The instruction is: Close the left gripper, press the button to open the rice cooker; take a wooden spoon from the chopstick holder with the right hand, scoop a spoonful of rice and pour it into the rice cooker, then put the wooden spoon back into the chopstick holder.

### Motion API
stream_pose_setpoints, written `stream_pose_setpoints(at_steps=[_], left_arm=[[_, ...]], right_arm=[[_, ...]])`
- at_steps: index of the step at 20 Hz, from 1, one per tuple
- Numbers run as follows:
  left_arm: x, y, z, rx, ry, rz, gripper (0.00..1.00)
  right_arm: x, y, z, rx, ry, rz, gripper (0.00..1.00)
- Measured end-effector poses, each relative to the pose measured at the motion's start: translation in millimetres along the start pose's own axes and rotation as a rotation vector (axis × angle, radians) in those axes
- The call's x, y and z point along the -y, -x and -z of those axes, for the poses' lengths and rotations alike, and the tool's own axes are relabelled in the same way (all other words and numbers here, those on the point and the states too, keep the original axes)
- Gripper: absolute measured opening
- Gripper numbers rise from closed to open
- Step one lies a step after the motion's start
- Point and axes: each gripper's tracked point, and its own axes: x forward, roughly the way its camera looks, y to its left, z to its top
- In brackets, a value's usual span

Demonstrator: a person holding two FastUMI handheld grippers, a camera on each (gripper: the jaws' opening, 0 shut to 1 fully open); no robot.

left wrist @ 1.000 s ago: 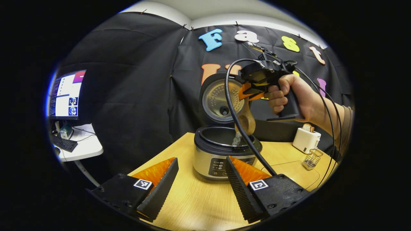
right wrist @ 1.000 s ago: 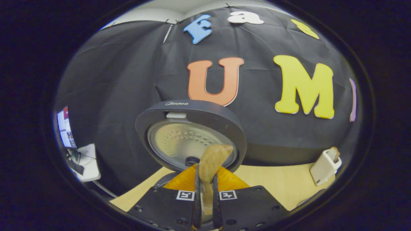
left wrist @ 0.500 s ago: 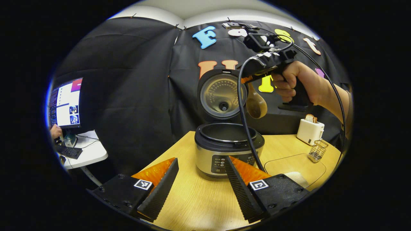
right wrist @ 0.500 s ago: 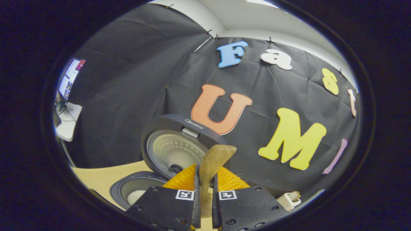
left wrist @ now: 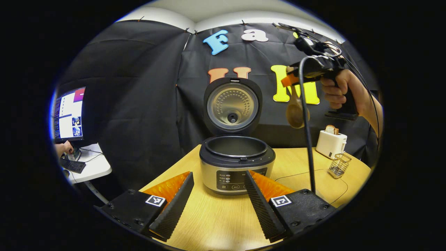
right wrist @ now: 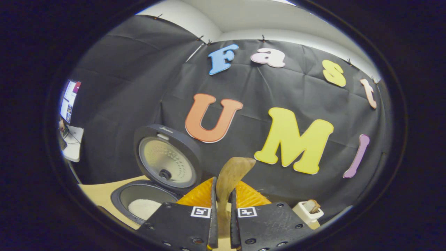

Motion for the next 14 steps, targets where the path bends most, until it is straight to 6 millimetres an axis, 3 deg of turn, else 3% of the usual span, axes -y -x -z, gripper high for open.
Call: stream_pose_setpoints(at_steps=[8,14], left_arm=[[3.6,-0.7,-3.3,0.023,0.001,0.005,0.94],[4.6,-4.5,-8.2,0.064,-0.005,-0.008,0.94]], right_arm=[[97.1,34.5,36.9,-0.035,-0.038,0.084,0.13],[150.3,58.4,81.7,-0.064,-0.036,0.107,0.14]])
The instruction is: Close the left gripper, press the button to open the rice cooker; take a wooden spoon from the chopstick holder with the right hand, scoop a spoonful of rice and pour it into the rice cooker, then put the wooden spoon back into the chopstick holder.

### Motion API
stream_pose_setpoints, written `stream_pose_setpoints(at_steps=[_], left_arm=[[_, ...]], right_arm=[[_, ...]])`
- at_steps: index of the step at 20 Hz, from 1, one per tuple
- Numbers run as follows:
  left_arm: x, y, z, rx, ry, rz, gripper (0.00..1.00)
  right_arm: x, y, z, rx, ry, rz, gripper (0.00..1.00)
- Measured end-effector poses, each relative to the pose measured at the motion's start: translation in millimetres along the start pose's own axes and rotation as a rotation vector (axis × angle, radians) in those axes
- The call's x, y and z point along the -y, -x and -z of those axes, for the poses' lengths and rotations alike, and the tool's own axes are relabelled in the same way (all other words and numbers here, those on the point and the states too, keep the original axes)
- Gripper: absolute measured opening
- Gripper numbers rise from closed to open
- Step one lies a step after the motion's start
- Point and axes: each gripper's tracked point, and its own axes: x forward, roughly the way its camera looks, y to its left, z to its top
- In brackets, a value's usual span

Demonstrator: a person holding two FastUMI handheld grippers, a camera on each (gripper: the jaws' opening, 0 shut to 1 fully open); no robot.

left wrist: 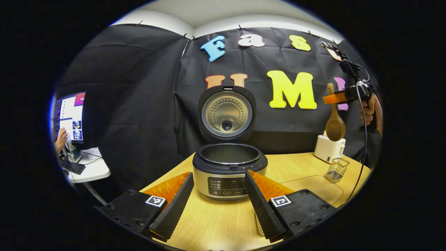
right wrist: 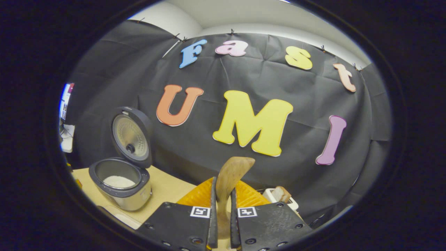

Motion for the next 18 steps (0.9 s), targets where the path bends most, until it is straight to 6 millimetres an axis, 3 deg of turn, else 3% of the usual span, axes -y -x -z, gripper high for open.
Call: stream_pose_setpoints(at_steps=[6,7,8,10,11,18], left_arm=[[19.2,5.7,-1.7,0.011,0.016,0.013,0.94],[20.2,5.9,-3.1,0.021,0.011,0.012,1.00],[20.2,3.7,-3.2,0.028,0.010,0.010,0.94],[21.9,1.0,-0.5,0.023,0.028,0.017,1.00],[24.4,0.2,-0.4,0.021,0.033,0.022,0.98],[21.7,6.3,-8.8,0.064,0.021,-0.004,0.98]], right_arm=[[63.3,-9.3,63.1,-0.052,-0.091,0.079,0.13],[70.3,-13.6,75.6,-0.068,-0.110,0.092,0.14],[76.3,-15.7,86.1,-0.084,-0.132,0.095,0.14],[88.0,-17.5,104.0,-0.110,-0.185,0.098,0.14],[93.6,-19.6,110.2,-0.125,-0.207,0.098,0.14],[97.6,-16.1,148.5,-0.192,-0.339,0.042,0.14]])
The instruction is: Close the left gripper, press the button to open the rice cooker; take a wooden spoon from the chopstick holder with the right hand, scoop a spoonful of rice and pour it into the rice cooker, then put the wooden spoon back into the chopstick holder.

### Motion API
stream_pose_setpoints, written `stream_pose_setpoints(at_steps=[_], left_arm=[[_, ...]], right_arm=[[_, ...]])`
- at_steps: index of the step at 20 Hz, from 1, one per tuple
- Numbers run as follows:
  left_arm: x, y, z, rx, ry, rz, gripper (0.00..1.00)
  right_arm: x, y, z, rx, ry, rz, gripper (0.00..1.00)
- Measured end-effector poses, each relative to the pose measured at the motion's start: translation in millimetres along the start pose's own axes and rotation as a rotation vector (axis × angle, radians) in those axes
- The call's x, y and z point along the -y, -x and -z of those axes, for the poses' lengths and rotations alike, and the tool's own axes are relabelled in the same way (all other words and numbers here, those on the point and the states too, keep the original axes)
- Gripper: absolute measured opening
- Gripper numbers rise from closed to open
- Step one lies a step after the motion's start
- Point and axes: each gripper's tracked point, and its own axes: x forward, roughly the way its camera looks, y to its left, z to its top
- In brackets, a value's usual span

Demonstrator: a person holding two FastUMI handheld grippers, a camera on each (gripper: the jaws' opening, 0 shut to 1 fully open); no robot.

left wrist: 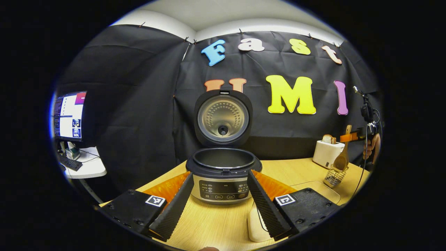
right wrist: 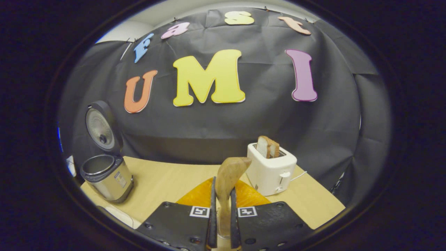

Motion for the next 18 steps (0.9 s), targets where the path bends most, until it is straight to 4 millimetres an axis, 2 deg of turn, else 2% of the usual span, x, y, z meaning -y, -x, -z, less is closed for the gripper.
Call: stream_pose_setpoints(at_steps=[2,4,5,6,8,10,14,16,18], left_arm=[[-4.0,1.9,-2.0,0.001,0.013,-0.015,0.98],[-5.3,3.1,-9.0,0.002,0.016,-0.025,0.98],[-5.0,3.1,-13.7,0.005,0.014,-0.029,0.98],[-5.7,3.4,-18.9,0.010,0.014,-0.032,0.98],[-4.8,2.4,-28.8,0.018,0.014,-0.032,0.98],[0.3,0.8,-40.5,0.024,0.008,-0.026,0.98],[10.7,-3.8,-70.8,0.056,-0.030,-0.032,0.98],[13.3,-7.4,-83.8,0.068,-0.040,-0.037,0.98],[14.3,-15.1,-99.7,0.073,-0.047,-0.044,0.98]], right_arm=[[3.4,0.4,4.9,-0.005,-0.020,-0.010,0.14],[6.4,2.9,4.9,0.001,-0.033,-0.020,0.19],[4.6,6.8,2.9,0.020,-0.024,-0.035,0.29],[9.9,8.0,-0.9,0.045,-0.003,-0.025,0.34],[18.4,14.8,-11.0,0.091,0.035,0.001,0.38],[14.7,23.9,-14.6,0.108,0.035,-0.020,0.50],[21.0,35.8,-20.0,0.126,0.020,-0.043,0.65],[24.1,40.1,-21.7,0.132,0.034,-0.052,0.77],[29.7,45.5,-19.5,0.129,0.054,-0.053,0.98]])
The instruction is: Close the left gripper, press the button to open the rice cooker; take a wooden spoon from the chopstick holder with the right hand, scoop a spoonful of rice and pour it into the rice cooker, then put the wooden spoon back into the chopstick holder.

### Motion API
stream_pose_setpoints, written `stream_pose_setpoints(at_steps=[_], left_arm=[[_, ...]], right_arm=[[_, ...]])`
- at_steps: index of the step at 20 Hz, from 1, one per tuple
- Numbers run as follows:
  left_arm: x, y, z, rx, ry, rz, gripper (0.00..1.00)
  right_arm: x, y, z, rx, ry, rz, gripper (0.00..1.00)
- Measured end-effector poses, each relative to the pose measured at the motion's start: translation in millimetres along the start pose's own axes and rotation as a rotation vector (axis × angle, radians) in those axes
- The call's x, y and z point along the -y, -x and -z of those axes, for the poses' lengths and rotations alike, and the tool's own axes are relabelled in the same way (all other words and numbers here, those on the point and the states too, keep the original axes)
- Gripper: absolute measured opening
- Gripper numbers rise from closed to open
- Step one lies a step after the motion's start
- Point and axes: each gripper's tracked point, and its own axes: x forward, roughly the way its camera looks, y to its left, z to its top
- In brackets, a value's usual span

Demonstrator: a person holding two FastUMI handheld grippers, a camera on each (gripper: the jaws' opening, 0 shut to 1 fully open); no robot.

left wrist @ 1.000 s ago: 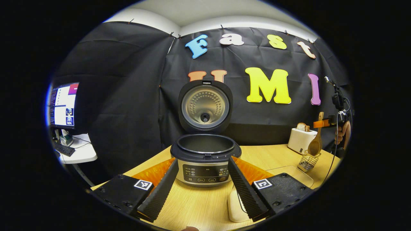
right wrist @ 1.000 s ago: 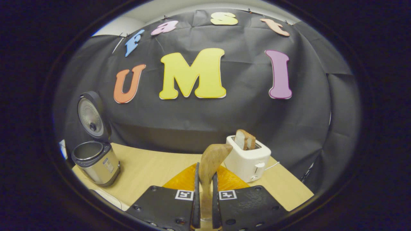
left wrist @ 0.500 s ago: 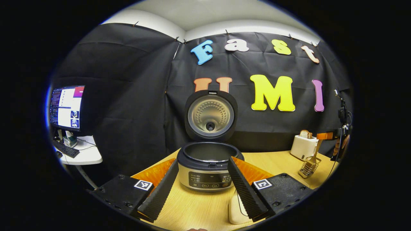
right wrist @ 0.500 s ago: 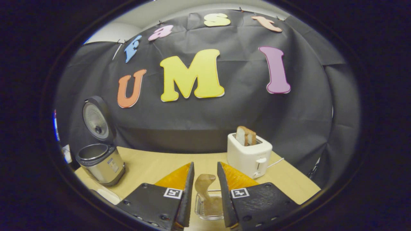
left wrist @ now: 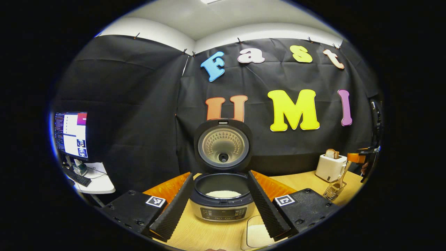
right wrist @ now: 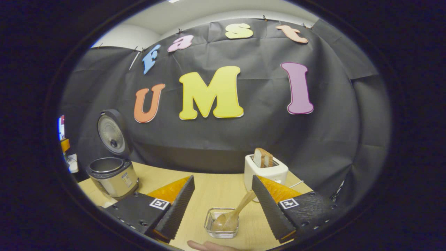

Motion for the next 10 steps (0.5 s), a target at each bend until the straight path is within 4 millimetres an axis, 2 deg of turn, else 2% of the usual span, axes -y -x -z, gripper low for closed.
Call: stream_pose_setpoints(at_steps=[1,4,10], left_arm=[[1.4,-4.0,-8.1,0.005,0.000,-0.002,0.98],[-1.6,-17.7,-39.4,0.031,0.012,-0.027,0.98],[-4.8,-65.8,-108.1,0.050,0.060,-0.016,0.98]], right_arm=[[2.5,2.5,-1.1,0.005,0.002,0.000,0.96],[5.6,10.7,2.1,0.010,-0.001,-0.014,0.98],[3.5,35.6,6.9,0.016,-0.019,-0.069,0.95]])
